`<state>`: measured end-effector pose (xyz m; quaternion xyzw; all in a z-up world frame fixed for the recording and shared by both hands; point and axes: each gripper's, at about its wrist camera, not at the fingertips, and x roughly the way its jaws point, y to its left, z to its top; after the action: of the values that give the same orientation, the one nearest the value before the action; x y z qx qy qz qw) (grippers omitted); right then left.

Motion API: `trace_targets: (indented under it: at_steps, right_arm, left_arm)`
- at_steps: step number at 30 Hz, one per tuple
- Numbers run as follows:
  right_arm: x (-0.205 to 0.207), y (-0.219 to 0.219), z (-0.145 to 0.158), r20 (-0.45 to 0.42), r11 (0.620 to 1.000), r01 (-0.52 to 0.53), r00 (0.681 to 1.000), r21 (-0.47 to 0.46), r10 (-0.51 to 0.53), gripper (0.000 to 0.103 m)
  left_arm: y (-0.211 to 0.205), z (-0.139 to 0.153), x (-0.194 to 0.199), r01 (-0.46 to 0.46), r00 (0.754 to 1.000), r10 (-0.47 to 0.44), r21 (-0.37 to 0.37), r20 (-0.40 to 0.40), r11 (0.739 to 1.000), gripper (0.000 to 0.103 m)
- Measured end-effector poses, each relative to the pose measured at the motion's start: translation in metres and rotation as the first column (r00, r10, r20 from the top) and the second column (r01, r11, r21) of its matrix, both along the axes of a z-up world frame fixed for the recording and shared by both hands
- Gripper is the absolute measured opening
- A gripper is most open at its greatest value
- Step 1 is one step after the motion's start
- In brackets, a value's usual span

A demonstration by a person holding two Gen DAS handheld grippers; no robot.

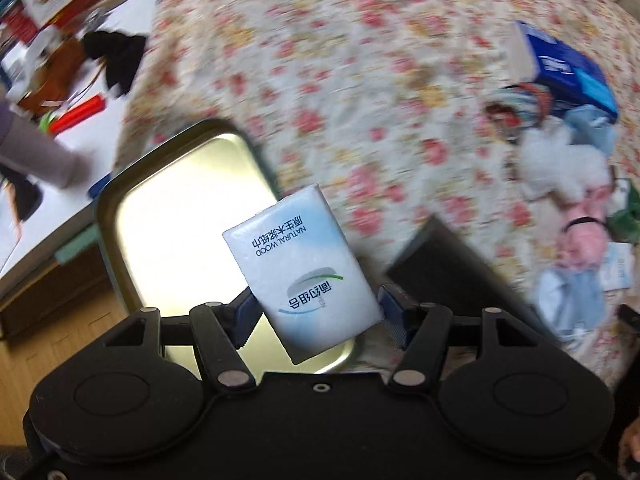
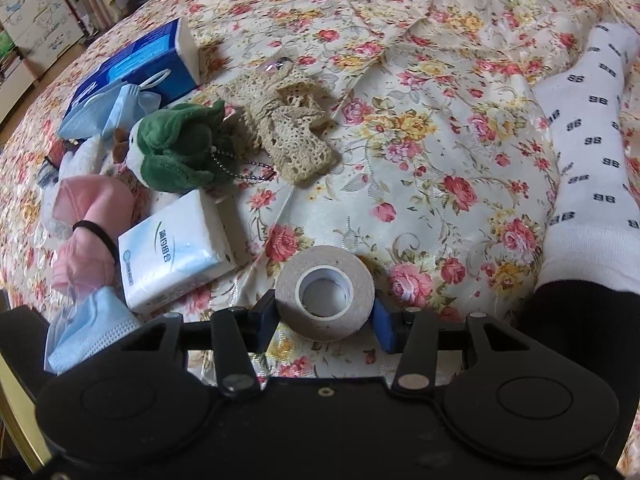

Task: Organize soft objects
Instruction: 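Carry both items to the gold tray and open both tools to release them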

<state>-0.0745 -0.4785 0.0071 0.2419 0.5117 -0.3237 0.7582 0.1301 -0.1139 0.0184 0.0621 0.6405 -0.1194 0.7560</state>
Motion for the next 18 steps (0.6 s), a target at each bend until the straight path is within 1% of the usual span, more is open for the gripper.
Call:
trace_targets:
  at_steps: [3, 7, 9, 14, 18]
  right_arm:
    - [-0.004, 0.006, 0.006, -0.013, 0.999, 0.032, 0.999, -0.017, -0.032, 0.046]
    - [-0.007, 0.027, 0.022, -0.016, 0.998, 0.044, 0.999, -0.050, -0.045, 0.046]
    - [-0.006, 0.042, 0.034, -0.013, 0.996, 0.034, 0.999, -0.077, -0.035, 0.046]
    - [0.004, 0.090, 0.073, 0.025, 0.991, -0.047, 0.998, -0.129, 0.051, 0.046]
    - [0.019, 0.133, 0.096, 0.074, 0.981, -0.145, 0.985, -0.128, 0.156, 0.046]
  left_arm:
    - [0.029, -0.018, 0.001, -0.056, 0.998, 0.056, 0.032, -0.005, 0.998, 0.060]
    - [0.064, -0.041, 0.009, -0.135, 0.990, 0.136, 0.027, -0.047, 0.991, 0.060]
    - [0.075, -0.049, 0.012, -0.155, 0.986, 0.156, 0.030, -0.055, 0.988, 0.060]
    - [0.093, -0.064, 0.024, -0.185, 0.981, 0.186, 0.021, -0.061, 0.983, 0.060]
    - [0.100, -0.072, 0.039, -0.191, 0.980, 0.192, 0.024, -0.050, 0.981, 0.060]
